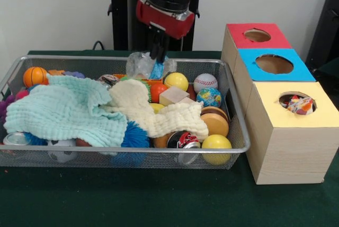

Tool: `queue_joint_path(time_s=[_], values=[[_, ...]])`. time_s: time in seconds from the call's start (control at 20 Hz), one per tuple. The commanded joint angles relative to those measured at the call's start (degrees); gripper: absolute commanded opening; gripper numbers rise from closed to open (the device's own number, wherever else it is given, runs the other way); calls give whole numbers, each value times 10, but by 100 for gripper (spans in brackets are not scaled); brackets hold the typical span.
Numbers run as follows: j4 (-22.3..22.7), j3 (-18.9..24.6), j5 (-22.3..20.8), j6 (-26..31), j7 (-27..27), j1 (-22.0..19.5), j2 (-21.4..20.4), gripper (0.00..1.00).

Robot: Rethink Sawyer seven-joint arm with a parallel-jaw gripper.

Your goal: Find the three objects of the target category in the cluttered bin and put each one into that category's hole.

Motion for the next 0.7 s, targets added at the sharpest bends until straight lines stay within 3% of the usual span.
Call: queue_joint_path(time_s=[0.05,0.2,0.7], values=[[41,75,28,12,70,18,-5,0],[54,78,47,19,101,37,-10,0],[43,15,89,87,177,140,-23,0]])
